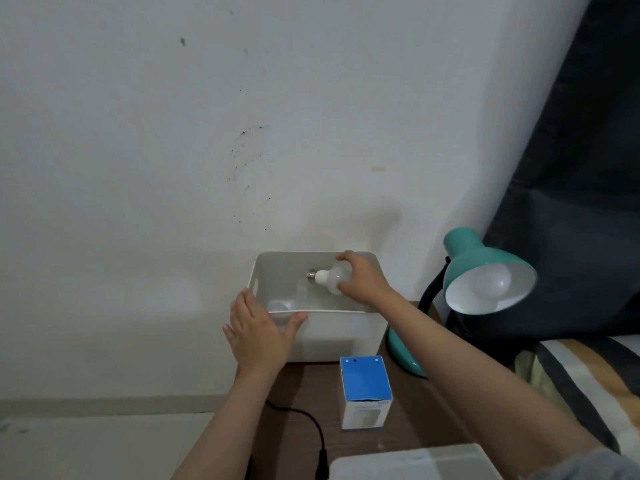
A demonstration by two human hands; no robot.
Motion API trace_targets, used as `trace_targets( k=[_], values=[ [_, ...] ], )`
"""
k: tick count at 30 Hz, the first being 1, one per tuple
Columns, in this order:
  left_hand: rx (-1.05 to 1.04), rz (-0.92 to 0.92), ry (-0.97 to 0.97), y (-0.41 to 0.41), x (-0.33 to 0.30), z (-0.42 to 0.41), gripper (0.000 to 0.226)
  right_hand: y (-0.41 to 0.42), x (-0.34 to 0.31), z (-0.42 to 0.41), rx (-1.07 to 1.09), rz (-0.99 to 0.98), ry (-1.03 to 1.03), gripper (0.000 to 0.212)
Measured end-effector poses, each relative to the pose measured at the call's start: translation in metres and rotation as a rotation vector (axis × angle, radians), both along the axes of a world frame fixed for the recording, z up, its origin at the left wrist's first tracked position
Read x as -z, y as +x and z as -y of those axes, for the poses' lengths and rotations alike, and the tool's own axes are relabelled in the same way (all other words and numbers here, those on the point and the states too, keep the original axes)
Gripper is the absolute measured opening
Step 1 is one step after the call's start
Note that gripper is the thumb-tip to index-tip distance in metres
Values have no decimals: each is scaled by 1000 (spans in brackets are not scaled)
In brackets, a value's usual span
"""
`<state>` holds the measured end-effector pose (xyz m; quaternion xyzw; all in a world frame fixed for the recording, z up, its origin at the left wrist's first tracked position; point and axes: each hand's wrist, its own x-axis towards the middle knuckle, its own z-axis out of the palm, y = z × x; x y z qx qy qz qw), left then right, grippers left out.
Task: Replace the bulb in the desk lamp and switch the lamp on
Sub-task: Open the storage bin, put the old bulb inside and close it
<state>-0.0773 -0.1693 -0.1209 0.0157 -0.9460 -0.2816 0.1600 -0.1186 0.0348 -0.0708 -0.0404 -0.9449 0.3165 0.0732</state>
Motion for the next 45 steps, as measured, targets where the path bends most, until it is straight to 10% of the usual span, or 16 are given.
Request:
trace_targets(
  k=[12, 28, 36, 45],
  values=[
    [177, 76, 90, 45, -25, 9, 98, 212, -2, -7, -56, -403, -90, 37],
    [416, 658, -106, 307, 65, -23, 80, 410, 123, -70, 195, 331, 92, 75],
    [441, 493, 113, 324, 58, -24, 47, 420, 107, -58, 273, 293, -70, 67],
    [394, 184, 284, 306, 19, 3, 75, 405, 56, -35, 231, 18, -23, 61]
  ],
)
